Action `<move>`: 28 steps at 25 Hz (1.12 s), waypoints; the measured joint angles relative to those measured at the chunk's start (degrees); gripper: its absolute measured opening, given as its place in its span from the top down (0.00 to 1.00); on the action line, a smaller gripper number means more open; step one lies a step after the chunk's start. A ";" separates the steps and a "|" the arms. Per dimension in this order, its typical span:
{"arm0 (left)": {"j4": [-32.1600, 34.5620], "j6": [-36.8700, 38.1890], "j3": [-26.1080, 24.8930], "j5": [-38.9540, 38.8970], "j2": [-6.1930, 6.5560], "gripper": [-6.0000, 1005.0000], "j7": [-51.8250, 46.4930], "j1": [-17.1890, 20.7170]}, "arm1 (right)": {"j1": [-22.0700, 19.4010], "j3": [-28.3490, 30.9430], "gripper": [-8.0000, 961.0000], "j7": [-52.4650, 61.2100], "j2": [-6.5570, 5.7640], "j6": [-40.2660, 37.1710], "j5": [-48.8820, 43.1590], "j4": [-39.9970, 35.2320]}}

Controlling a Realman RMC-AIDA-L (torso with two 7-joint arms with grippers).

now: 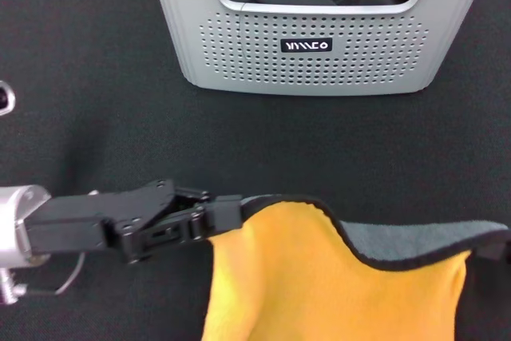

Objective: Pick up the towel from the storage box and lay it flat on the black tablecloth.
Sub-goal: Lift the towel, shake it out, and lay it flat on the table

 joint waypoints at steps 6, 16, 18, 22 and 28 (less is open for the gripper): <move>-0.11 -7.74 -0.13 0.96 -0.14 0.96 1.35 -1.52 | 7.84 3.72 0.97 -3.01 -0.47 -1.90 -4.02 10.02; -0.15 -17.35 -0.11 4.93 -0.35 0.96 2.25 -5.22 | 14.90 5.64 0.96 -2.18 -0.30 -10.39 -10.47 14.23; 0.13 -18.72 -0.07 5.51 -0.37 0.96 2.27 -5.63 | 15.58 5.51 0.95 -1.79 -0.28 -12.08 -10.96 14.47; 2.20 -22.38 -0.16 6.69 -0.68 0.96 2.61 -6.89 | 17.39 5.34 0.95 -0.83 -0.07 -16.16 -12.19 15.61; 2.56 -25.84 -0.48 6.32 -0.81 0.96 2.66 -8.53 | 21.60 5.54 0.94 0.90 0.06 -18.35 -13.26 19.85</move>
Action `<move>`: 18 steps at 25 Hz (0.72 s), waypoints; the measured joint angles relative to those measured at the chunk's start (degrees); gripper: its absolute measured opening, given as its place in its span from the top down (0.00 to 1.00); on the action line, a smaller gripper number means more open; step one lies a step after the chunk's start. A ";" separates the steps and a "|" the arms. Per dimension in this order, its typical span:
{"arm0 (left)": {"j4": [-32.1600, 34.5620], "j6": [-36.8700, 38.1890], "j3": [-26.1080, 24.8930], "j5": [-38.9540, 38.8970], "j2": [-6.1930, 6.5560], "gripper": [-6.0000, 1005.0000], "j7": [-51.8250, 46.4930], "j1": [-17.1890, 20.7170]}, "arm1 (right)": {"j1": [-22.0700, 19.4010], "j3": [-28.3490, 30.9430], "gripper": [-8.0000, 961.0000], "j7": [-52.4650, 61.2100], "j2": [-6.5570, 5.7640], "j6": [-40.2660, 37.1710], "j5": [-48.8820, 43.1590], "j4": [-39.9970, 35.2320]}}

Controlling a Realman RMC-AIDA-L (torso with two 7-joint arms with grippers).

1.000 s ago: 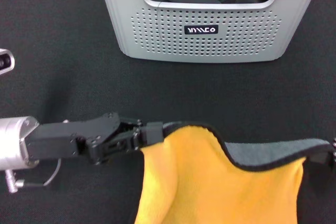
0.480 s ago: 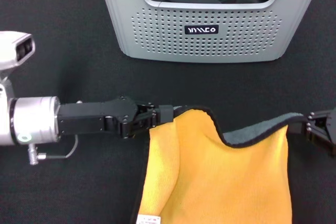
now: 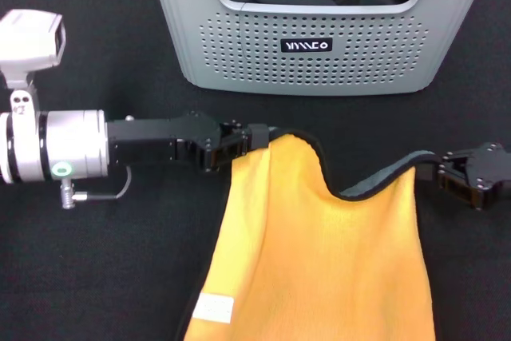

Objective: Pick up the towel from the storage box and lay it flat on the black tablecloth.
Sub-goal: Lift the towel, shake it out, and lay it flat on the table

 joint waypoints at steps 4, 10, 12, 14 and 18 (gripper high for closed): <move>0.08 -1.52 -1.00 -0.07 -0.02 0.96 0.64 -0.56 | 2.22 -0.32 0.94 1.71 0.31 -0.63 -0.77 1.28; 0.35 -5.06 -2.22 0.26 0.52 0.96 1.70 0.01 | 3.30 -0.47 0.93 4.68 0.43 -4.33 -1.37 1.36; 0.59 -6.56 -2.23 0.53 0.45 0.96 1.95 0.28 | 3.45 -0.51 0.92 5.24 0.47 -5.16 -1.37 1.39; 0.61 -8.08 -2.20 0.87 0.28 0.96 2.49 0.42 | 3.73 -0.62 0.92 5.58 0.55 -6.37 -1.46 1.39; 0.63 -10.58 -2.09 1.08 -0.11 0.96 3.90 0.60 | 4.95 -1.18 0.92 6.39 0.89 -9.82 -2.13 1.71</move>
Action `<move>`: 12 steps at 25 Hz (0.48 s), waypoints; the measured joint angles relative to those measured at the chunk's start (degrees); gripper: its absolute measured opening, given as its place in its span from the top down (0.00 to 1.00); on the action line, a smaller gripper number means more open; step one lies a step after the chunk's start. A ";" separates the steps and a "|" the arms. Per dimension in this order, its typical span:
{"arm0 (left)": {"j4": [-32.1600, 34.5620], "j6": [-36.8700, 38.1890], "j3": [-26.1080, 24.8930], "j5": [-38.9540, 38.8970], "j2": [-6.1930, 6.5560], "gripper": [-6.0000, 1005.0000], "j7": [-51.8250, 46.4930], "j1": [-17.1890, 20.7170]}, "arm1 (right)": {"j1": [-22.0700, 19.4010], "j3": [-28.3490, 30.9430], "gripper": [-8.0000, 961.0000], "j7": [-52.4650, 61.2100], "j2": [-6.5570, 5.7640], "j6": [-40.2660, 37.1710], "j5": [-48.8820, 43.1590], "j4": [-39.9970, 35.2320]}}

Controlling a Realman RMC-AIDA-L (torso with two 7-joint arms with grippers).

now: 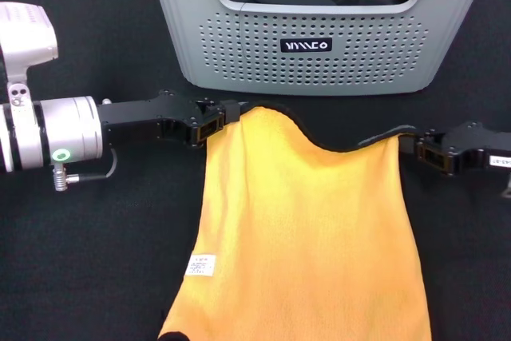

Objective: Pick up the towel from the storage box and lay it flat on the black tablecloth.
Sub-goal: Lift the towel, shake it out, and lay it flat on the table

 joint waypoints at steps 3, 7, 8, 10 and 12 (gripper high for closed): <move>0.00 -0.97 0.05 0.02 -0.46 0.96 1.27 0.00 | 1.88 -0.79 0.91 0.75 0.09 -1.02 -0.20 1.50; -0.01 -2.48 -0.09 -0.23 -1.11 0.96 3.17 0.39 | 3.27 -1.16 0.91 1.84 0.07 -2.67 -0.58 2.54; -0.03 -2.80 -0.08 -0.32 -1.24 0.96 3.33 0.46 | 3.37 -1.29 0.91 2.07 0.07 -3.08 -0.60 2.58; -0.01 -3.78 -0.10 -0.45 -1.54 0.96 3.65 0.74 | 3.43 -1.51 0.90 2.35 0.09 -3.53 -0.60 2.61; 0.16 -4.94 -0.14 -0.56 -1.78 0.96 4.11 1.11 | 3.53 -1.73 0.90 3.11 0.12 -3.81 -0.61 2.62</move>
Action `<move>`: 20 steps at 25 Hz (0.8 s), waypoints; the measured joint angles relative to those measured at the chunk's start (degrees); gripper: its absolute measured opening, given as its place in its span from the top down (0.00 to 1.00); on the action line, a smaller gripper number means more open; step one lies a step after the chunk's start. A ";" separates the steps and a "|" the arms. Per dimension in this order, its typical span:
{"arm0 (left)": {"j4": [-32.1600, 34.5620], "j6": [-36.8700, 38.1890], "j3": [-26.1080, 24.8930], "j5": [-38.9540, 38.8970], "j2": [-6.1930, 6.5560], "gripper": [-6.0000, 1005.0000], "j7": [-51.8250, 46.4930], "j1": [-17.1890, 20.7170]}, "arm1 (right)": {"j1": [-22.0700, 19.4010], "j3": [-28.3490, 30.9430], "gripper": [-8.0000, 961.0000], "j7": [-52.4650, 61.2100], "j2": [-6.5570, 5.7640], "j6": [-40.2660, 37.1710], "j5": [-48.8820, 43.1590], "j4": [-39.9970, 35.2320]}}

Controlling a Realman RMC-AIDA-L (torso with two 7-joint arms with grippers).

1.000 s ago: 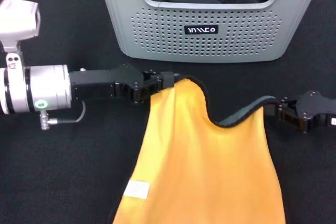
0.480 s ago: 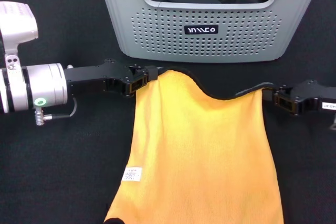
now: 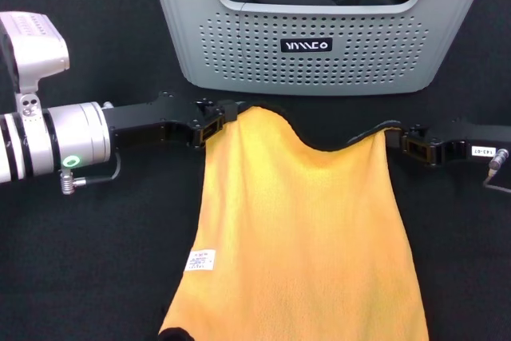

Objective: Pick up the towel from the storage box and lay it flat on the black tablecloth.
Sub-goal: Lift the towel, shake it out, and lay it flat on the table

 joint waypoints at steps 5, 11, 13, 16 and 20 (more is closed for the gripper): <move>0.00 -2.31 -0.96 -0.25 -0.84 0.96 1.72 0.53 | 0.09 0.13 0.89 4.60 -0.05 0.01 0.08 -0.35; -0.57 -2.43 -4.90 -0.30 -2.18 0.96 5.03 0.79 | 0.67 0.40 0.88 9.65 -0.27 -1.20 0.11 -0.50; -0.68 -2.46 -5.15 -0.30 -2.58 0.96 6.15 0.96 | 1.02 0.12 0.88 10.75 -0.30 -2.39 0.01 -0.26; -0.93 -2.51 -5.16 -0.30 -3.03 0.96 7.90 1.31 | 1.42 -0.03 0.88 11.85 -0.28 -3.90 -0.03 0.19; -2.28 -2.55 -5.19 -1.18 -3.18 0.96 9.94 1.43 | 1.61 -0.10 0.87 13.99 -0.29 -4.99 -0.57 0.40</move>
